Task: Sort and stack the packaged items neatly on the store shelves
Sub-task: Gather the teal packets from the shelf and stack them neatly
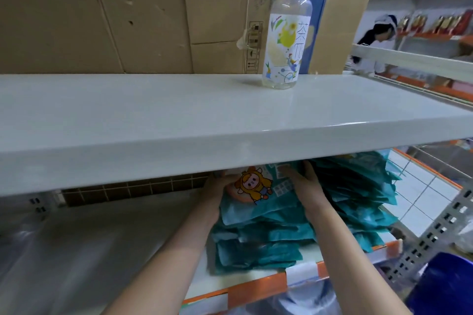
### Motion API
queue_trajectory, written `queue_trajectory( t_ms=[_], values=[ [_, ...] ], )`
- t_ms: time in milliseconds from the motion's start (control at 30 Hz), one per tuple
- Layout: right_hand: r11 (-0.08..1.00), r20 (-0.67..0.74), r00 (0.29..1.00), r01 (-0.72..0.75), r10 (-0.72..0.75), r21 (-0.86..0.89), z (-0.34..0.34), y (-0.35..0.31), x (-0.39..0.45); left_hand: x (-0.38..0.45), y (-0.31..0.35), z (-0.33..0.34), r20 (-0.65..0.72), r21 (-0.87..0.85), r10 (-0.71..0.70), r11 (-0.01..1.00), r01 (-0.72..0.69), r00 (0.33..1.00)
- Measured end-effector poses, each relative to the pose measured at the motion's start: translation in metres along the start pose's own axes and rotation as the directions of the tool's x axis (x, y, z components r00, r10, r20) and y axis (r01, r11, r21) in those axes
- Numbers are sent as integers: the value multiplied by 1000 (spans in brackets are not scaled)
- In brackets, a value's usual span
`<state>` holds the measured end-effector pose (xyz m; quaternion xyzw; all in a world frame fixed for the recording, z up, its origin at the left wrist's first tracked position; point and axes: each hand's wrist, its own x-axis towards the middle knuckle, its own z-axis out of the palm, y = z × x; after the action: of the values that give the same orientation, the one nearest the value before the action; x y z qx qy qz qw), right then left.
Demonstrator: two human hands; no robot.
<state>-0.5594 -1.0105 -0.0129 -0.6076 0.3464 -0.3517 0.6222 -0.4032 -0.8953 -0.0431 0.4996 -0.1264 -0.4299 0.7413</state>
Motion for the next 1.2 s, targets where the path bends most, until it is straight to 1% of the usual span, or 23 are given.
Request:
queue_trajectory(
  t_ms=[67,133,200,300,333,400,467,500,567,633,700,767,833,900,1000,1067,1133,1200],
  values=[
    [999,-24,1000,1,1,46,3,4,1,2,0,-2,-15,42,-12,999,13,1000],
    [997,-8,1000,-3,4,76,11,6,-1,1,4,-9,-65,39,13,999,-11,998],
    [995,34,999,-26,23,97,23,11,-5,-8,14,-23,-112,40,32,999,-28,993],
    [987,145,985,-108,90,119,50,20,-14,-30,28,-56,-124,96,44,995,-32,991],
    [985,184,976,-134,114,104,61,23,-19,-39,32,-69,-140,128,53,991,-35,989],
    [992,275,955,-122,113,16,83,27,-31,-58,41,-97,-184,172,74,984,-42,980],
    [990,377,916,-106,135,-96,105,33,-43,-77,50,-124,-214,233,163,966,-112,963],
    [987,421,895,-99,144,-127,116,34,-51,-85,53,-137,-219,279,218,948,-152,951],
    [988,488,861,-89,139,-125,138,39,-63,-101,55,-155,-219,337,258,925,-175,941],
    [991,483,866,-85,126,-106,155,46,-73,-114,48,-169,-230,385,261,909,-158,937],
    [996,462,883,-70,87,-53,165,56,-84,-122,35,-177,-274,458,258,882,-110,926],
    [997,438,896,-79,73,-5,171,67,-96,-126,22,-187,-289,463,311,873,-152,905],
    [1000,402,915,-15,6,20,174,72,-106,-131,18,-187,-295,454,361,868,-203,885],
    [998,353,934,32,-51,61,175,75,-109,-134,16,-185,-292,444,382,866,-229,877],
    [996,341,938,32,-60,86,177,77,-105,-132,14,-188,-279,455,413,852,-259,867],
    [997,348,935,53,-67,50,179,78,-105,-129,13,-191,-264,438,394,862,-255,880],
    [999,345,937,45,-45,9,179,80,-107,-128,8,-194,-280,427,312,887,-173,908],
    [997,376,927,17,11,-70,177,88,-107,-127,-1,-196,-269,452,214,889,-73,939]
  ],
)
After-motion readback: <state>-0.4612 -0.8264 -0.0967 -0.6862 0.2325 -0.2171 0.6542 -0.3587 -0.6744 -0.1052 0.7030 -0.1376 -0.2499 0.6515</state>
